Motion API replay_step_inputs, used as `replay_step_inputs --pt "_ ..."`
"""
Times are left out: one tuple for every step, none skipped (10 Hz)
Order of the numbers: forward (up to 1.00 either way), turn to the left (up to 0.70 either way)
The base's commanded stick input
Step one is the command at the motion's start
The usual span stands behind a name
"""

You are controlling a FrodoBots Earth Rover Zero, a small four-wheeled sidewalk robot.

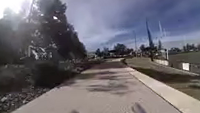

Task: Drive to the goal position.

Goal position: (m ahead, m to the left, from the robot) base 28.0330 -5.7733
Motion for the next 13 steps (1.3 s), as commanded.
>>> replay_step_inputs --pt "0.7 0.0" --pt "0.7 0.0" --pt "0.7 0.0" --pt "0.7 0.0" --pt "0.7 0.0" --pt "0.7 -0.01" --pt "0.7 -0.01" --pt "0.7 -0.2" --pt "0.7 -0.11" --pt "0.7 -0.01" --pt "0.7 0.0" --pt "0.7 0.0" --pt "0.7 0.0"
